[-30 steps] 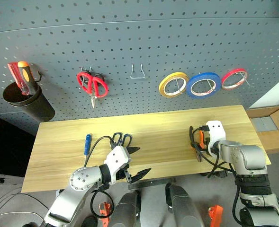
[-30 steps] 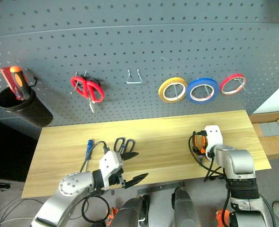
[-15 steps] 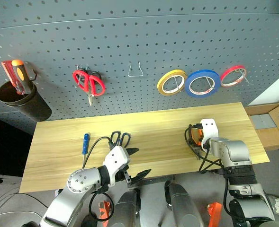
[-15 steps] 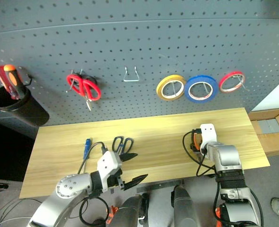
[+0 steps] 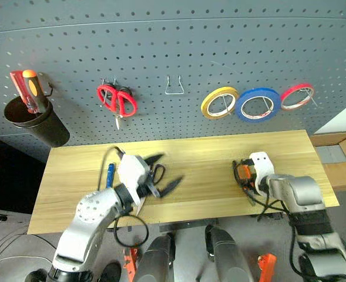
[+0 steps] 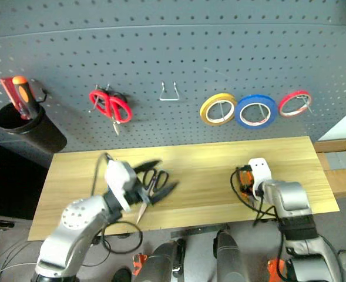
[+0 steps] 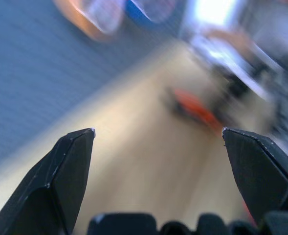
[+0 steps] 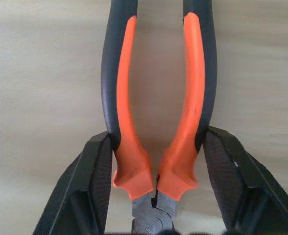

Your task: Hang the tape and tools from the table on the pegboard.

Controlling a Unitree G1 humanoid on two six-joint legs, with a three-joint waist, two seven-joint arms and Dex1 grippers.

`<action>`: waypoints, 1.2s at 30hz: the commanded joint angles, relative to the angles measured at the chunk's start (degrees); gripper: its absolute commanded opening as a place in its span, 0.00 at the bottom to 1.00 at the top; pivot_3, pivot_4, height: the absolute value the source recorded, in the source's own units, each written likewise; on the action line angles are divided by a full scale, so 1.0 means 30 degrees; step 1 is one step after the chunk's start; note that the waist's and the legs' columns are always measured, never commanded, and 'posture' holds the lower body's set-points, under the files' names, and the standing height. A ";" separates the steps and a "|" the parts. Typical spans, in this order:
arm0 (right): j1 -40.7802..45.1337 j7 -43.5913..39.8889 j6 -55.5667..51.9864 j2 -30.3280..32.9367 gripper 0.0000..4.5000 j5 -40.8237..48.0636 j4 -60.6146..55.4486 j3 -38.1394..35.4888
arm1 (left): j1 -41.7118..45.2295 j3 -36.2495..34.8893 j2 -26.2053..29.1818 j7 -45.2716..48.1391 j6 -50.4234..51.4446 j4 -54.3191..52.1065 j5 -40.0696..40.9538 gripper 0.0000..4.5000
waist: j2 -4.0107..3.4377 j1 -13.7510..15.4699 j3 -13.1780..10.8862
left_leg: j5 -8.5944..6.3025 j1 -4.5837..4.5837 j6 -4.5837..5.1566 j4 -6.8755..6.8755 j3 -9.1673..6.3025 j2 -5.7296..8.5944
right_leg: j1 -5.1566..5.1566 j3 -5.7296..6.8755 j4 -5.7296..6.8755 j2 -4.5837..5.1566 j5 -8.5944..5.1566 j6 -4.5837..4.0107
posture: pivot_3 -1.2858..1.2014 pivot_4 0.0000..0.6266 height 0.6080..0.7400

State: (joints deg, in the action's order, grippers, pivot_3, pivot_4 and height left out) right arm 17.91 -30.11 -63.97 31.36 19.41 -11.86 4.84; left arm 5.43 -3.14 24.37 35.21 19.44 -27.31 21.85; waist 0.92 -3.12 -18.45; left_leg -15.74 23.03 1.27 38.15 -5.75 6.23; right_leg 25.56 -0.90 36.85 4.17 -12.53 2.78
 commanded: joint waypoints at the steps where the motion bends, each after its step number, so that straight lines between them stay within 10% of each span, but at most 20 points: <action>1: -0.0406 -0.5624 0.3168 0.0641 0.50 0.4594 -0.5480 -0.1807 | 0.0807 -0.1356 0.0061 -0.0624 0.0152 -0.1024 0.1103 1.00 | 0.0017 -0.0159 0.0008 | 0.0000 -0.0010 -0.0007 -0.0001 0.0029 -0.0005 | -0.0001 0.0017 -0.0002 -0.0013 -0.0005 0.0009 | 0.49 0.48 1.00; 12: 1.0027 -0.3258 0.6186 -0.5718 0.50 1.0692 -0.1611 -0.5529 | 0.2874 -0.3509 0.0312 -0.3185 -0.0452 -0.2142 0.0917 1.00 | 0.0117 0.0285 0.0098 | 0.0058 -0.0036 -0.0132 0.0021 0.0022 0.0007 | 0.0011 0.0022 0.0019 -0.0026 0.0105 0.0022 | 0.53 0.39 1.00; 21: 1.4792 0.0693 1.3750 -0.8230 0.50 0.3054 0.3205 -0.2925 | 0.0531 -0.3072 -0.0347 -0.4673 -0.0398 -0.4411 0.0584 1.00 | 0.0325 0.0811 0.0342 | 0.0078 0.0088 -0.0168 -0.0011 0.0037 0.0013 | 0.0210 0.0102 0.0025 -0.0004 0.0114 0.0002 | 0.55 0.36 1.00; 36: 1.2281 0.4031 2.1259 -0.9929 0.50 -0.3880 0.6434 -0.0438 | -0.2444 -0.1487 -0.0662 -0.4398 -0.0480 -0.5073 0.0329 1.00 | 0.0344 0.1053 0.0369 | 0.0098 0.0089 -0.0197 0.0027 0.0039 0.0011 | 0.0217 0.0089 0.0066 -0.0016 0.0141 -0.0046 | 0.56 0.40 1.00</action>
State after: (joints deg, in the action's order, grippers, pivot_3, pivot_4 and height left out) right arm 53.89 -19.47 -4.01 1.74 9.04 9.39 3.68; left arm -1.61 -7.45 22.21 21.91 18.73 -39.47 22.50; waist 1.95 0.04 -17.34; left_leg -15.44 23.29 0.68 38.23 -5.63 6.26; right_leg 26.21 -0.63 37.06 4.12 -12.11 2.64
